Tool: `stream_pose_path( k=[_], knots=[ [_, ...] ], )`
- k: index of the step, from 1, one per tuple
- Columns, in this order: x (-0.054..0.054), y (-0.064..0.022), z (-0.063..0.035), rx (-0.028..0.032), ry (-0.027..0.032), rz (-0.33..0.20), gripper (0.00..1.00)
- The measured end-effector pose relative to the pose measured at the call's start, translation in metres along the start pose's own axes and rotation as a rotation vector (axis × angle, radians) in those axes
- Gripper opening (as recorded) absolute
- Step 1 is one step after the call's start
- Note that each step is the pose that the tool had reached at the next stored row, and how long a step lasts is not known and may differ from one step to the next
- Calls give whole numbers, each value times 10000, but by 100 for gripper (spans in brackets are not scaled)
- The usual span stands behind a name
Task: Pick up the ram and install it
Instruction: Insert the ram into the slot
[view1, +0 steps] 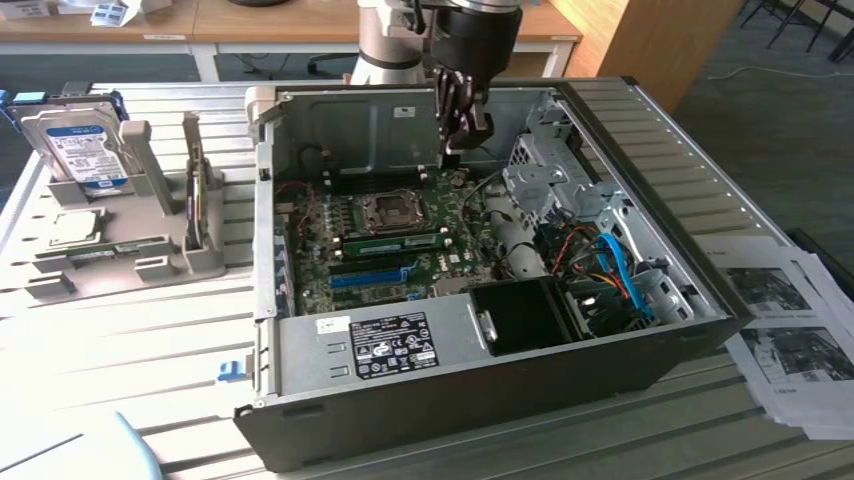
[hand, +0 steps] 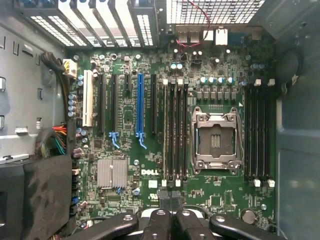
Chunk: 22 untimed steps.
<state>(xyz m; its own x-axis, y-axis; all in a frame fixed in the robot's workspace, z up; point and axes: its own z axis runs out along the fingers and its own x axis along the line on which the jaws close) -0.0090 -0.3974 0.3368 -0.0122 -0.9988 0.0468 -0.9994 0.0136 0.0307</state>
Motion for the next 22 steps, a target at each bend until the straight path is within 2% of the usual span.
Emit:
stream_pose_path(
  k=[22],
  knots=[
    [-17, -12, 385, -1, 2, 0, 9]
  ],
)
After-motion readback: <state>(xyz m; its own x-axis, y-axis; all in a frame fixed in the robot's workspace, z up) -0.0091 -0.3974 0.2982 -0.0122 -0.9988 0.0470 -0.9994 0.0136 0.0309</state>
